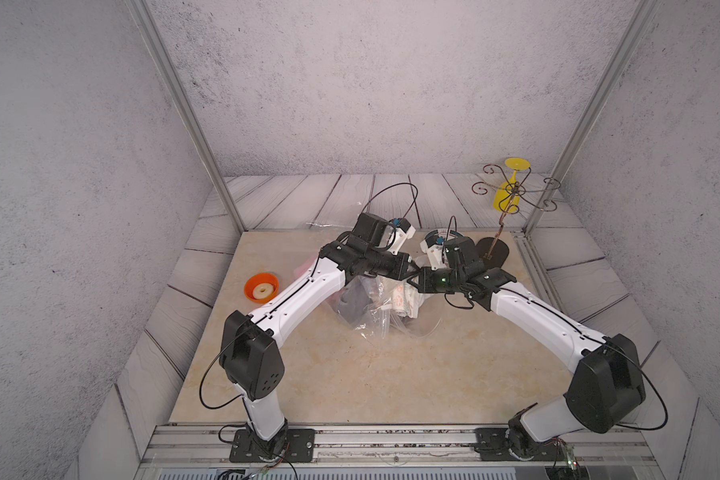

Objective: Place the folded towel into the vacuum bag
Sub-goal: Place the towel in the vacuum bag.

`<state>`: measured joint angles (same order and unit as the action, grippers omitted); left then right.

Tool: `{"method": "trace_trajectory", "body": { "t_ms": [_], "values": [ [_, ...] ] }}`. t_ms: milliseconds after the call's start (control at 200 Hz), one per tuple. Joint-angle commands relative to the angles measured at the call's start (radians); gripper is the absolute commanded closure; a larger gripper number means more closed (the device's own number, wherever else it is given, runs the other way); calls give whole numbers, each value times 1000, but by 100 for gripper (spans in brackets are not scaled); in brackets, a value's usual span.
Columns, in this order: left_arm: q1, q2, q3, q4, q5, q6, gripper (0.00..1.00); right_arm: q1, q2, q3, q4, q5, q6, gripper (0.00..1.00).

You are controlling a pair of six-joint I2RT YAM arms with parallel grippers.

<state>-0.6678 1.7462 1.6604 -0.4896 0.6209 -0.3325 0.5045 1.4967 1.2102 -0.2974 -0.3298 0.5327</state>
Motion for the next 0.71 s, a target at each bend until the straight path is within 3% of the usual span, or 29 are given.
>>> {"method": "trace_trajectory", "body": {
  "t_ms": [0,140,255,320,460,586,641,701],
  "values": [
    [-16,-94,-34,-3,109,43,100,-12,3,-25,172,221,142,100],
    [-15,-167,-87,4,181,77,100,-14,-37,-79,176,440,212,100],
    [-16,-189,-108,-10,235,102,100,-15,-66,-118,192,497,234,100],
    [-18,-184,-125,0,243,98,100,-14,-51,-119,228,416,210,97],
    [-23,-129,-143,46,209,82,100,-10,6,-121,430,-1,157,92],
    [-26,-51,-118,47,153,72,100,-9,43,-115,537,-226,188,90],
    [-26,-23,-111,44,133,69,100,-9,38,-121,536,-247,179,82],
    [-26,-1,-110,40,108,68,100,-11,15,-128,485,-215,152,61]
  ]
}}
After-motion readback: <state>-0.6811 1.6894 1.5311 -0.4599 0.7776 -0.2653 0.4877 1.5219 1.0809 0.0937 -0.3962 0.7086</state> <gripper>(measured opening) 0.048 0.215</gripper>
